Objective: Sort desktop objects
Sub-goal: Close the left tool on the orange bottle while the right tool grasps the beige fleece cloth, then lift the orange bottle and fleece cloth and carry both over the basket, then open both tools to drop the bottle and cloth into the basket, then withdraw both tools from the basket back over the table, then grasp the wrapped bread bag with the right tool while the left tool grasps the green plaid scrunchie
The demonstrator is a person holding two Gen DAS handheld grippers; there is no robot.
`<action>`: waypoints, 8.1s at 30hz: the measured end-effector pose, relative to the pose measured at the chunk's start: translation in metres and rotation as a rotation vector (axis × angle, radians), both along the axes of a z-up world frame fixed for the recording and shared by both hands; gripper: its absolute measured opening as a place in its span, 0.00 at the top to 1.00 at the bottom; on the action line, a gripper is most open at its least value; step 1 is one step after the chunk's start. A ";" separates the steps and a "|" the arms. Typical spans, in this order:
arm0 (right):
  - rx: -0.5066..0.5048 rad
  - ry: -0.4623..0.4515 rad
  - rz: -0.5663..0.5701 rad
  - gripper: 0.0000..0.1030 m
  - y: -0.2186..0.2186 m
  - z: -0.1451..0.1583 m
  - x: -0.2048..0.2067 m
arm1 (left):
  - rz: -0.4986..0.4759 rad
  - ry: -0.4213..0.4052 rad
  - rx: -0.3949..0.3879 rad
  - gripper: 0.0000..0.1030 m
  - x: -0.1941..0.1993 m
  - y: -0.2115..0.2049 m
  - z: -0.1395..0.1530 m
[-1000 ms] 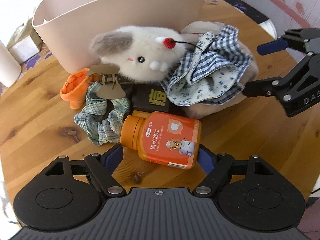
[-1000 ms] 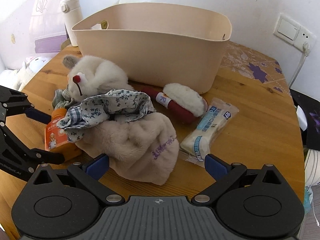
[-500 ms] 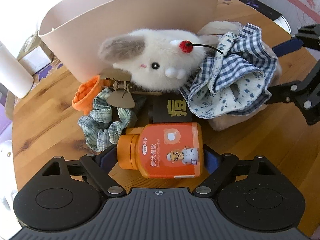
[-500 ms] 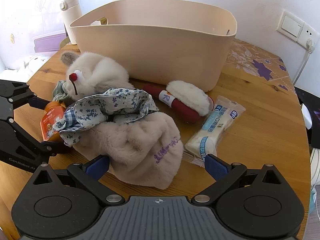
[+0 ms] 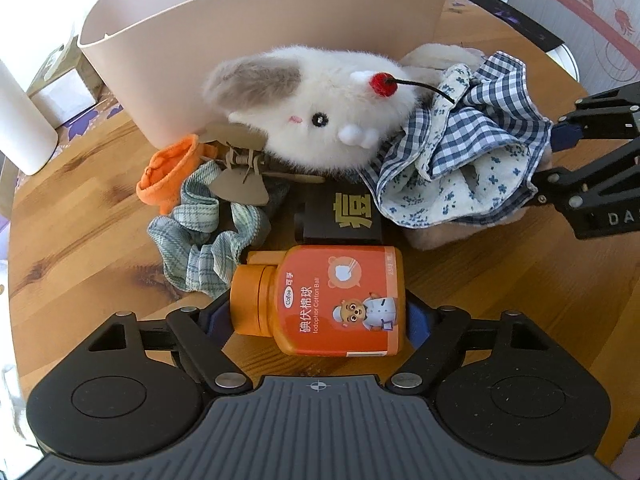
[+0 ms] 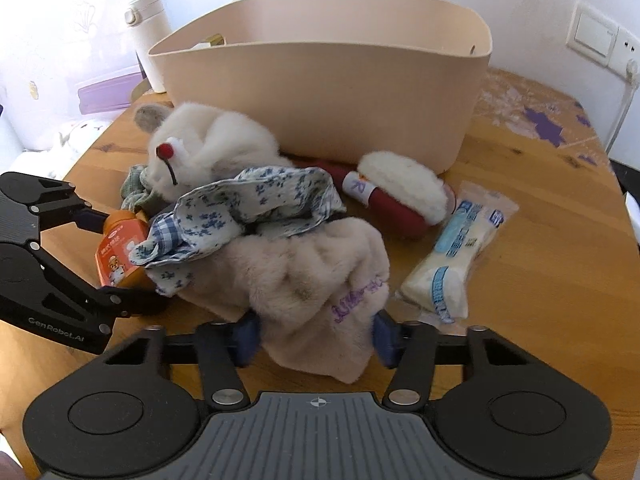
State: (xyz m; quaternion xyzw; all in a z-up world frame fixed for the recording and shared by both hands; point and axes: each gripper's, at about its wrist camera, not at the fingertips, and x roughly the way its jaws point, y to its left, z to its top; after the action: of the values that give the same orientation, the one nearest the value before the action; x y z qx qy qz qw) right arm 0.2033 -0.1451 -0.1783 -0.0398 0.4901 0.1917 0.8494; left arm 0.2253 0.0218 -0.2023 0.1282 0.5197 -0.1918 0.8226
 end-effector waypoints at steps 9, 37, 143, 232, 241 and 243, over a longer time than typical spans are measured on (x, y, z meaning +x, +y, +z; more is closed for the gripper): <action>0.025 0.013 0.046 0.88 0.005 0.004 -0.014 | 0.032 0.013 -0.004 0.21 -0.018 0.009 0.000; 0.041 -0.086 -0.095 0.90 -0.040 0.045 -0.074 | 0.081 -0.026 -0.017 0.21 -0.049 0.015 0.021; 0.001 -0.205 -0.020 0.31 -0.008 0.094 0.139 | 0.542 -0.159 -0.039 0.19 0.181 0.021 0.101; -0.126 -0.143 -0.174 0.00 -0.048 0.057 -0.033 | 0.595 -0.067 -0.029 0.17 -0.010 0.045 0.047; -0.169 -0.099 -0.163 0.00 -0.045 0.027 -0.006 | 0.601 -0.058 -0.034 0.17 0.017 0.045 0.029; -0.171 -0.093 -0.164 0.00 -0.046 0.022 -0.001 | 0.601 -0.054 -0.036 0.17 0.022 0.045 0.026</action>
State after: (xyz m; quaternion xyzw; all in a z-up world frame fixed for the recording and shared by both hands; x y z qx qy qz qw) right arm 0.2024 -0.1910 -0.1559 -0.0808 0.4662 0.0769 0.8776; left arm 0.2477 0.0664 -0.1760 -0.0408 0.5088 0.0547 0.8582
